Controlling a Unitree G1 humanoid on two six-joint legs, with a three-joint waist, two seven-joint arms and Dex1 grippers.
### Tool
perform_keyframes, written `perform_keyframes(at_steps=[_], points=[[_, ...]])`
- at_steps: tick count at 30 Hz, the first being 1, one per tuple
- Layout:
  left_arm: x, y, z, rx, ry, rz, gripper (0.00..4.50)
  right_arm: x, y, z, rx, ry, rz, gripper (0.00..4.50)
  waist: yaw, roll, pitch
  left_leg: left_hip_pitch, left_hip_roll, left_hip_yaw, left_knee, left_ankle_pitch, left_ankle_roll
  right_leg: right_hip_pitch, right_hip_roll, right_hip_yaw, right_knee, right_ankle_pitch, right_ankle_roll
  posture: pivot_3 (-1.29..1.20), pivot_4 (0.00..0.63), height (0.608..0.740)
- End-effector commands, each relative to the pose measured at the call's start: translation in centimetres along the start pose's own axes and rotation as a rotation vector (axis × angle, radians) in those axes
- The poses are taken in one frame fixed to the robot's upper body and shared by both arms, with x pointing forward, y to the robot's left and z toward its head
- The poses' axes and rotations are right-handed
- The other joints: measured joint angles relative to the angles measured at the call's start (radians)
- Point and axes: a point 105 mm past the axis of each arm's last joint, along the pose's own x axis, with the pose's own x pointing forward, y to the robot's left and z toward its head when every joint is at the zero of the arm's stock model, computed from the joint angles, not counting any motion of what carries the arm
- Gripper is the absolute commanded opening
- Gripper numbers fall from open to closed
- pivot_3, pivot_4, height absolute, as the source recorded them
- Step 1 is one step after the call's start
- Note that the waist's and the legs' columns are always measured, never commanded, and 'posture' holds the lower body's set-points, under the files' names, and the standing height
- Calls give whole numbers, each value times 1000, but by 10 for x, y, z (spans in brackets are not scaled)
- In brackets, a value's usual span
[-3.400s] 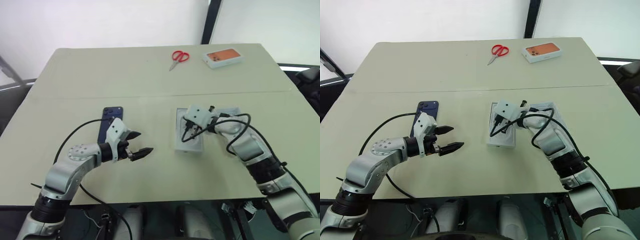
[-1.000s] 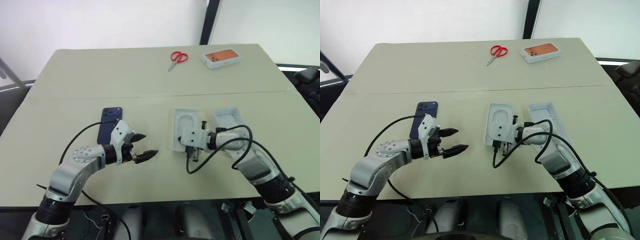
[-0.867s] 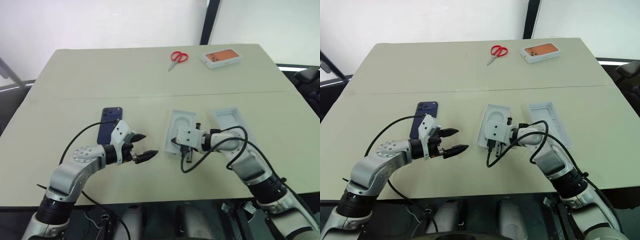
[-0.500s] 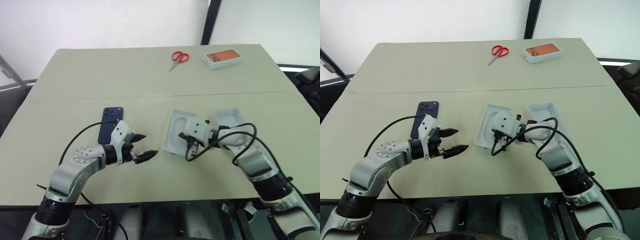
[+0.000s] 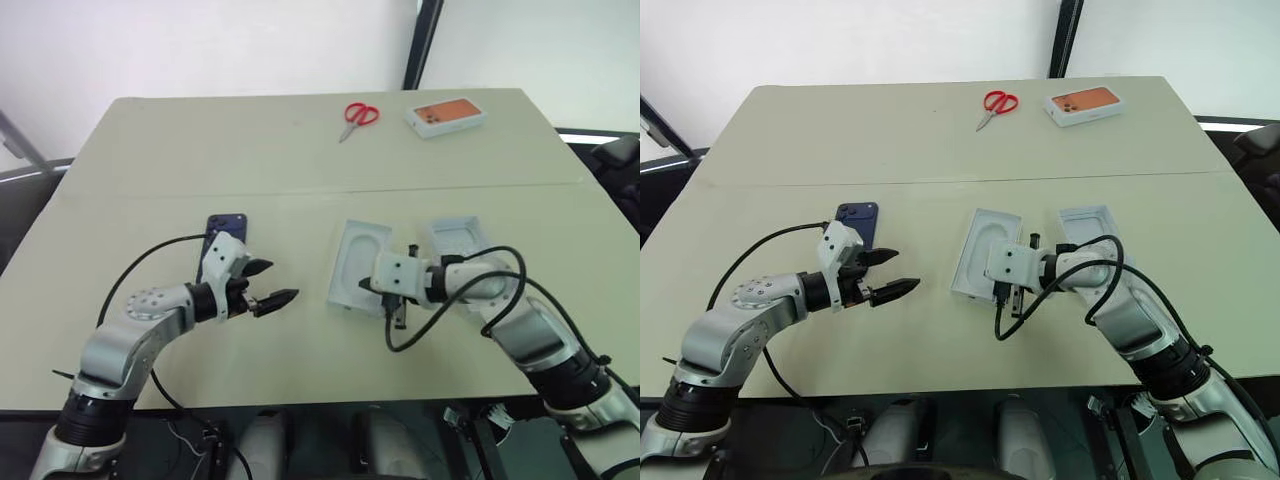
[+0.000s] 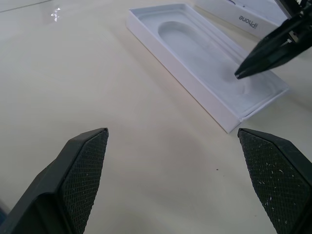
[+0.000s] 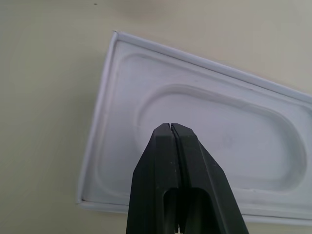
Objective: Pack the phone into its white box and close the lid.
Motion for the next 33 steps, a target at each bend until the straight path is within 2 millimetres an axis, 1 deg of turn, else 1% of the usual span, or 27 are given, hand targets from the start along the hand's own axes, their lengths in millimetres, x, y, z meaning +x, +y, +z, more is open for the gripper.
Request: perform_keyframes(at_steps=[1,3,4,7,11,12,14,19,21,22,26,27,30,33], points=[[-5,0,6,18,-26,7,4500,-8,-5,12,-53,-25,-19,20,0,0,0,0,0,0,0,0,0,0,0,0,0,0,0,0,150,740],[-5,-1,5,16,-26,7,4500,-12,-5,13,-29,-35,-15,20,-1,0,0,0,0,0,0,0,0,0,0,0,0,0,0,0,150,740],[-5,-2,5,14,-27,7,4500,-14,-4,14,11,-49,3,20,0,0,0,0,0,0,0,0,0,0,0,0,0,0,0,0,150,740],[-5,-2,5,11,-26,7,4500,-19,2,18,72,-79,41,840,0,0,0,0,0,0,0,0,0,0,0,0,0,0,0,0,150,740],[-5,-2,4,9,-25,7,4500,-22,13,22,89,-95,68,2946,0,0,0,0,0,0,0,0,0,0,0,0,0,0,0,0,150,740],[-4,-2,4,8,-25,6,4500,-22,18,23,95,-102,85,3357,0,0,0,0,0,0,0,0,0,0,0,0,0,0,0,0,150,740],[-3,-3,3,7,-24,2,4500,-21,26,22,108,-98,102,3357,0,0,0,0,0,0,0,0,0,0,0,0,0,0,0,0,150,740],[-1,-5,3,6,-24,-6,4500,-11,32,15,138,-72,90,3357,-1,0,0,0,0,0,0,0,0,0,0,0,0,0,0,0,150,740],[0,-5,3,7,-25,-8,4500,-11,34,13,140,-60,91,2843,0,0,0,0,0,0,0,0,0,0,0,0,0,0,0,0,150,740],[0,-6,3,6,-25,-10,4500,-11,34,12,139,-55,90,2465,0,0,0,0,0,0,0,0,0,0,0,0,0,0,0,0,150,740],[0,-7,3,7,-24,-15,4500,-11,32,7,125,-31,75,429,0,0,0,0,0,0,0,0,0,0,0,0,0,0,0,0,150,740],[0,-7,3,7,-24,-15,4500,-11,32,7,123,-29,74,61,0,0,0,0,0,0,0,0,0,0,0,0,0,0,0,0,150,740],[0,-7,3,6,-25,-17,4500,-13,30,7,91,-31,69,61,0,0,0,0,0,0,0,0,0,0,0,0,0,0,0,0,150,740],[-1,-6,3,6,-23,-16,4500,-18,27,6,19,-26,64,61,0,0,0,0,0,0,0,0,0,0,0,0,0,0,0,0,150,740]])
